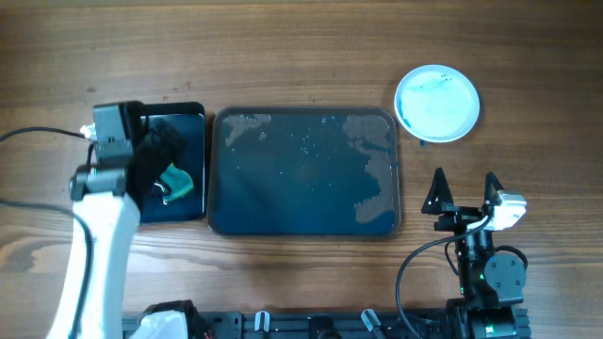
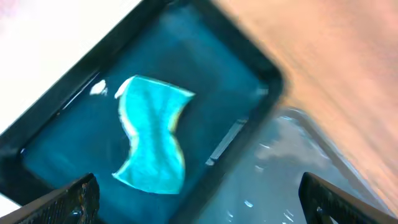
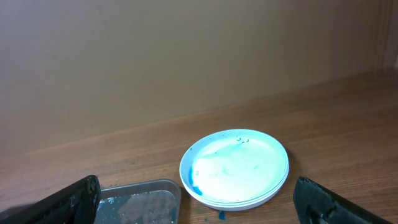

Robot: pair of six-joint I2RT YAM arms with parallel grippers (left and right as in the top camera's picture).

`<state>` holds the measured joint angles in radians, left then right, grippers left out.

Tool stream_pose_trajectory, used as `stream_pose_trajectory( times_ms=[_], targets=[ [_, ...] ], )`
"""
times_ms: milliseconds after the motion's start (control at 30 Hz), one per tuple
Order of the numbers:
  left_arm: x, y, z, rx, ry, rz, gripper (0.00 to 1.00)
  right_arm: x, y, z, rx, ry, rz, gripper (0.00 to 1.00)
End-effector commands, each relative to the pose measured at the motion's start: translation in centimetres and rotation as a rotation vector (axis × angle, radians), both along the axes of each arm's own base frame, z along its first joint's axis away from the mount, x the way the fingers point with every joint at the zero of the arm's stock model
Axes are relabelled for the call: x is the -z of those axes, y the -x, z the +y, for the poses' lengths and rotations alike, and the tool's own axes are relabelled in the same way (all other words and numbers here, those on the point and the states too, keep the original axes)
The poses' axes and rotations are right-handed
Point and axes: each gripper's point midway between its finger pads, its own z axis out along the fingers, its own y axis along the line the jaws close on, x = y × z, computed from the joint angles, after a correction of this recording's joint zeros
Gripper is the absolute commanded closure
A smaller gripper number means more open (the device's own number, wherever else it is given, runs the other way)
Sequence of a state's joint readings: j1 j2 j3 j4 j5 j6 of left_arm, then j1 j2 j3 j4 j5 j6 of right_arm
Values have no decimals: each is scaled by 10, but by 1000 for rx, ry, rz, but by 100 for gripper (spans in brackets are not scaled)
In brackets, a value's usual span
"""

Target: Clean dirty plates on tray and stack at the side

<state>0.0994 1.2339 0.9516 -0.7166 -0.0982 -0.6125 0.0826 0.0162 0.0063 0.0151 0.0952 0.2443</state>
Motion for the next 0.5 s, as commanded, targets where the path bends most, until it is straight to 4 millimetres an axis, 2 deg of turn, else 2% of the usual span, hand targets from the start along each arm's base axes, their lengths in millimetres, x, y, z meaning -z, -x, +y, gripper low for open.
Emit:
stream_pose_trajectory(
  times_ms=[0, 133, 233, 333, 467],
  targets=[
    [-60, 21, -30, 226, -108, -213, 0, -3, 1, -1, 6, 5, -12, 0],
    [-86, 50, -45, 390, -232, -365, 0, -3, 1, -1, 7, 5, -12, 0],
    [-93, 67, -53, 506, -341, -532, 0, -3, 1, -1, 7, 5, -12, 0],
    [-88, 77, -56, 525, -408, -688, 0, -3, 1, -1, 6, 5, -13, 0],
    [-64, 77, -59, 508, -446, -845, 0, -3, 1, -1, 6, 5, -12, 0]
  ],
)
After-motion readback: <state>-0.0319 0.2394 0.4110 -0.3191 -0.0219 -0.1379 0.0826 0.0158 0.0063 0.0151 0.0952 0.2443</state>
